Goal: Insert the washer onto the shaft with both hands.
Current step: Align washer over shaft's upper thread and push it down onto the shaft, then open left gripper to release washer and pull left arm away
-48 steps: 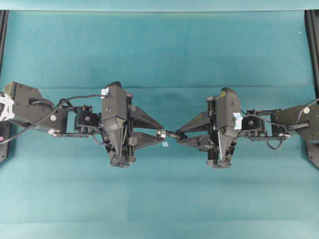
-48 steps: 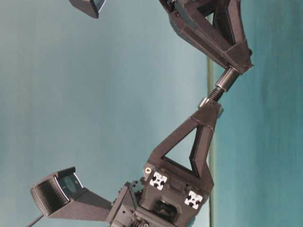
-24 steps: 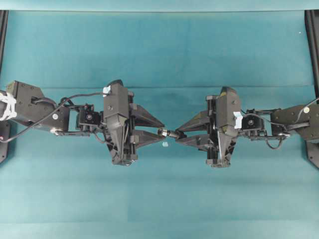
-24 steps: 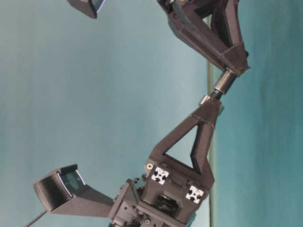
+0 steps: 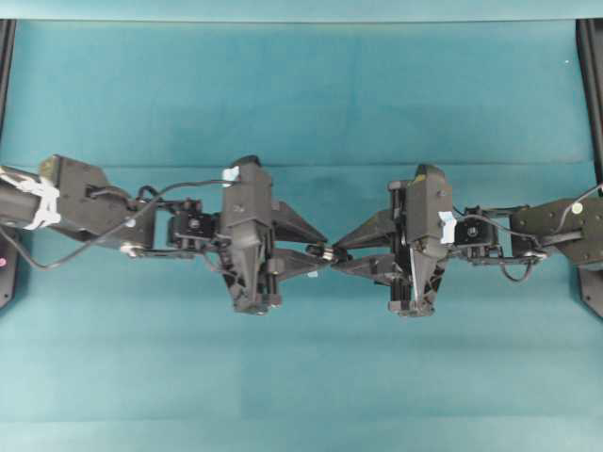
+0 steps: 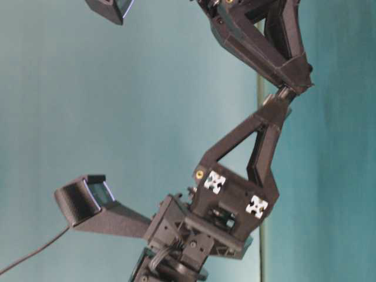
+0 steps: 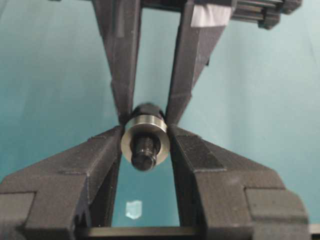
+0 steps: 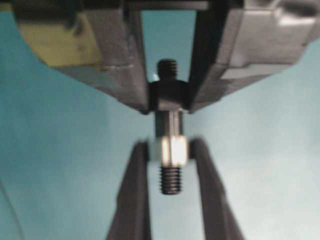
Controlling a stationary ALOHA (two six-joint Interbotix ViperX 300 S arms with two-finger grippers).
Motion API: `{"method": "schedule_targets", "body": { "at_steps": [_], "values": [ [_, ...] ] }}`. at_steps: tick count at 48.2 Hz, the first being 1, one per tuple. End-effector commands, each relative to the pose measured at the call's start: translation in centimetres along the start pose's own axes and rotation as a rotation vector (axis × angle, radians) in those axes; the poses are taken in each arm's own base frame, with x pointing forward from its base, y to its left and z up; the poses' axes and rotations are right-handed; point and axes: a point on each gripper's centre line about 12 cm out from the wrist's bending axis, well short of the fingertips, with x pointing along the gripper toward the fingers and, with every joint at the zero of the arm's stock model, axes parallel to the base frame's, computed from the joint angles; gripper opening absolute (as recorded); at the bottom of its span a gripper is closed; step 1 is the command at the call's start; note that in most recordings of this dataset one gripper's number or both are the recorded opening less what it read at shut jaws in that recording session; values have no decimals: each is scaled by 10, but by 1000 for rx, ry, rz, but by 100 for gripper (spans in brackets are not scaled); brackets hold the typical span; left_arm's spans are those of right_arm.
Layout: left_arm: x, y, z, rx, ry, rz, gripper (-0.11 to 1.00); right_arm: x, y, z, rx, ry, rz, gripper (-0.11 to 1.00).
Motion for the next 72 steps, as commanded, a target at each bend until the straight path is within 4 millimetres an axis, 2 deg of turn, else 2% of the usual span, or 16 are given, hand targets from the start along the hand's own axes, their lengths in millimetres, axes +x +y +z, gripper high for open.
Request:
{"method": "schedule_targets", "body": {
  "at_steps": [1, 34, 72],
  "values": [
    [2, -2, 9, 4, -24, -5, 36, 2, 1, 11, 6, -34, 2, 0],
    [14, -3, 9, 5, 16, -2, 36, 2, 1, 10, 3, -24, 2, 0],
    [12, -1, 8, -10, 33, 6, 39, 2, 1, 9, 5, -15, 1, 0]
  ]
}}
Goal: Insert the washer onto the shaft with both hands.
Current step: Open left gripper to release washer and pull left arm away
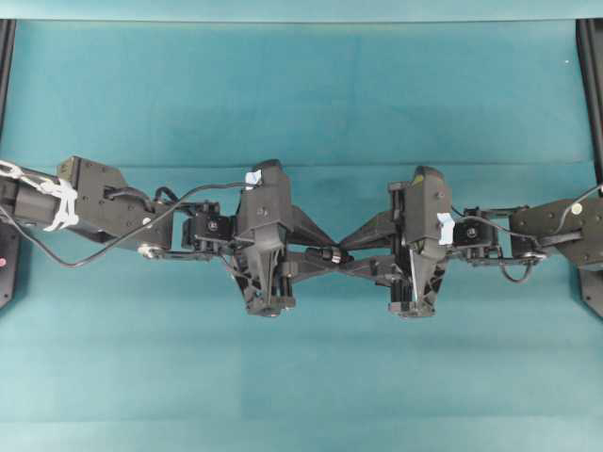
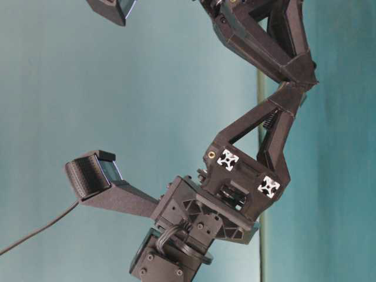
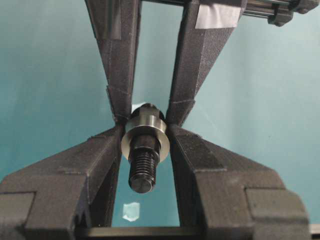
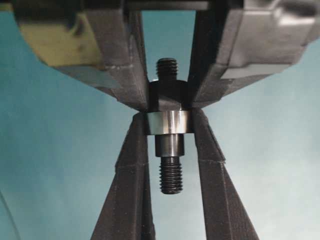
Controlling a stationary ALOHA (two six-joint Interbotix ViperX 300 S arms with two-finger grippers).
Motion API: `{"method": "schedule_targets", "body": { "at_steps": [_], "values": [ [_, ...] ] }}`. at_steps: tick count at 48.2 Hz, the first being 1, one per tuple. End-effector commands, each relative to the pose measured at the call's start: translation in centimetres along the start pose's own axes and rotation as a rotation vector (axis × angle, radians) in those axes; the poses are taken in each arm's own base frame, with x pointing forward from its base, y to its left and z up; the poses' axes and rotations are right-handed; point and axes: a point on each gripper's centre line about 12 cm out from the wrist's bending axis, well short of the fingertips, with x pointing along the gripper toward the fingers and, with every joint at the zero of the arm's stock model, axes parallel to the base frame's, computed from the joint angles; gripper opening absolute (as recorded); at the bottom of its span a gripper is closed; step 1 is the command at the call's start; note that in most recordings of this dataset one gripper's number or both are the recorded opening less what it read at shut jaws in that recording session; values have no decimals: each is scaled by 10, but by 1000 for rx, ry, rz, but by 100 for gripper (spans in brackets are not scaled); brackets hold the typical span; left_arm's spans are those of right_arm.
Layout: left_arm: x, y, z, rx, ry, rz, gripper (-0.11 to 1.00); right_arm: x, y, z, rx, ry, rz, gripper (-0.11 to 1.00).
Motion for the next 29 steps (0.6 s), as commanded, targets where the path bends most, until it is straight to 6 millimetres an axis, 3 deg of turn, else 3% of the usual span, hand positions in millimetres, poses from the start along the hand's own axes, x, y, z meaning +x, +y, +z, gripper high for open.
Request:
{"method": "schedule_targets", "body": {
  "at_steps": [1, 7, 10, 29],
  "values": [
    [-2, 0, 9, 0, -26, -1, 43, 2, 0, 10, 7, -29, 0, 0],
    [-6, 0, 15, 14, -40, -1, 76, 2, 0, 9, 4, -20, 0, 0],
    [-9, 2, 17, 16, -45, 4, 85, 2, 0, 9, 4, -20, 0, 0],
    [-18, 1, 12, 22, -24, 3, 81, 2, 0, 9, 4, -18, 0, 0]
  ]
}}
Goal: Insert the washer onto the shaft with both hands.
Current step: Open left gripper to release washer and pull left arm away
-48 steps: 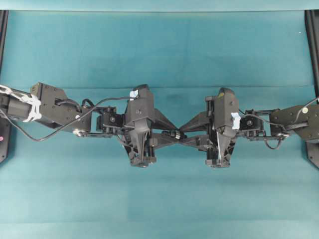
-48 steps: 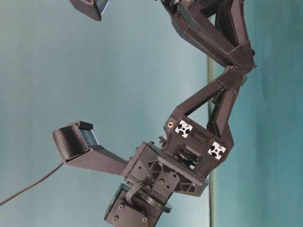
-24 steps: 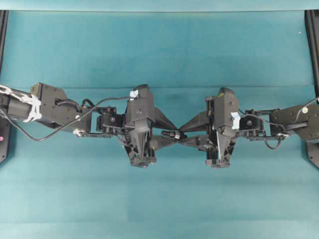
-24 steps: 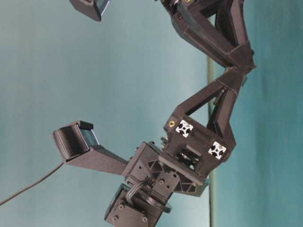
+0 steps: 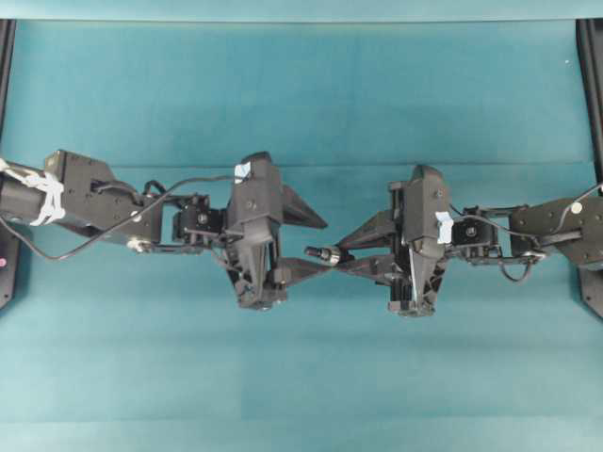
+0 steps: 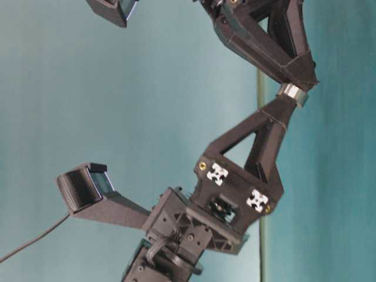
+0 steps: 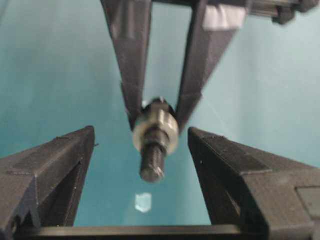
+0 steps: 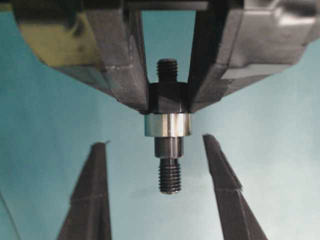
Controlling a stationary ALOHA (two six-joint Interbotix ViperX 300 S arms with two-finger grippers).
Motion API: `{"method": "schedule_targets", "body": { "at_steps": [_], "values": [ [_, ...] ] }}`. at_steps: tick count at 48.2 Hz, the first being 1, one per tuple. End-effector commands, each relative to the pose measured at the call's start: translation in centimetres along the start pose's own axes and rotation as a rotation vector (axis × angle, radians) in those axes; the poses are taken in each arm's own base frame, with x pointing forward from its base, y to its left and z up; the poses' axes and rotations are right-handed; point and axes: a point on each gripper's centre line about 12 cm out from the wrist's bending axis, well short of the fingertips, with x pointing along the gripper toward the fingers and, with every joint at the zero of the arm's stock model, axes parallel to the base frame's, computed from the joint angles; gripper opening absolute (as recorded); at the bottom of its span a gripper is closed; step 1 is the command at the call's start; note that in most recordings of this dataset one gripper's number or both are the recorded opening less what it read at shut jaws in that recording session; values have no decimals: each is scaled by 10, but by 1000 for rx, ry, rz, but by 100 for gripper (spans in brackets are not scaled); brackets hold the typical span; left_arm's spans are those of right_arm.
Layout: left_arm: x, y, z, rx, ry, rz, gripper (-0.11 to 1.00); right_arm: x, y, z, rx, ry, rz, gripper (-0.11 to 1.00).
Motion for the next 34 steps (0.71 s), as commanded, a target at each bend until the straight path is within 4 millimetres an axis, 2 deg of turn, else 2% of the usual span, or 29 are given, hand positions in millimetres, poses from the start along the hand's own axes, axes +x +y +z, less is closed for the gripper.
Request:
{"method": "schedule_targets", "body": {
  "at_steps": [1, 10, 34],
  "values": [
    [-6, -3, 11, 4, -27, -8, 81, 2, 1, 9, 3, -29, 3, 0],
    [-15, -5, 20, 3, -27, -10, 81, 2, 1, 6, 3, -1, 1, 0],
    [-45, -12, 3, 8, 62, -19, 81, 2, 1, 4, -3, 20, 1, 0]
  ]
}}
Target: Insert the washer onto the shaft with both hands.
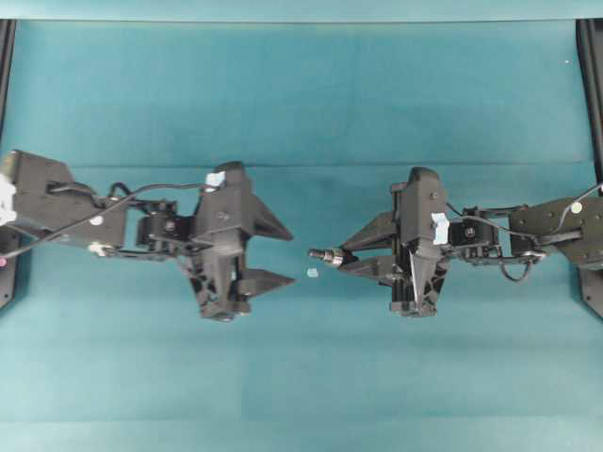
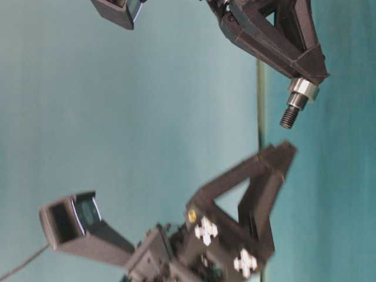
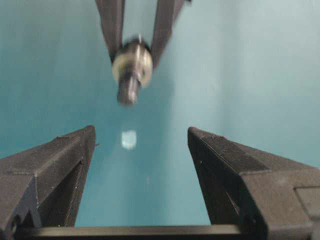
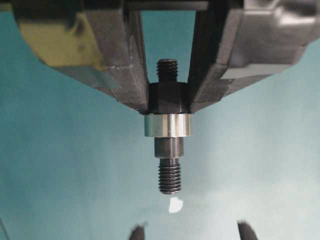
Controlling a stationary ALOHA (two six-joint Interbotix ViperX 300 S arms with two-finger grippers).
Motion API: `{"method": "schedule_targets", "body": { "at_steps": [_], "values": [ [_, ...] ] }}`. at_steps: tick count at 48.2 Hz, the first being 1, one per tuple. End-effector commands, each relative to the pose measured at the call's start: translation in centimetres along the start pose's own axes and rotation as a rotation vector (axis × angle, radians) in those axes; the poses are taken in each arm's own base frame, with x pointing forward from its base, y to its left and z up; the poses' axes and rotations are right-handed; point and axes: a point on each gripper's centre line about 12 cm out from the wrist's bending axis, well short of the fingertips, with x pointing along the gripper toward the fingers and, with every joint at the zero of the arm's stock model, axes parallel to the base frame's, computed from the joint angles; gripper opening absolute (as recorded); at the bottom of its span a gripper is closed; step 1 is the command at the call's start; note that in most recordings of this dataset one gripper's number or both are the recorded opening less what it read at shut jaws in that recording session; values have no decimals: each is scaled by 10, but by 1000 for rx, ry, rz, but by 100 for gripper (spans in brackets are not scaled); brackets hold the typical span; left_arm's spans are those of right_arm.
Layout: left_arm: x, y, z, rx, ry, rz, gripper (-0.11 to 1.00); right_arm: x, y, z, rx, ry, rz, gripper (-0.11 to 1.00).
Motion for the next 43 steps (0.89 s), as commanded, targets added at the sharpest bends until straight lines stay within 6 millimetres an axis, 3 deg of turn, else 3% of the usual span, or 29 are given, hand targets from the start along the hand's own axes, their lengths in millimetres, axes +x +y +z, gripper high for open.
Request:
{"method": "schedule_targets", "body": {
  "at_steps": [1, 43],
  "values": [
    [-8, -2, 8, 0, -32, -6, 81, 1, 1, 9, -2, -29, 4, 0],
    [-14, -2, -6, 15, 27, -3, 81, 1, 1, 9, 1, -21, 3, 0]
  ]
}}
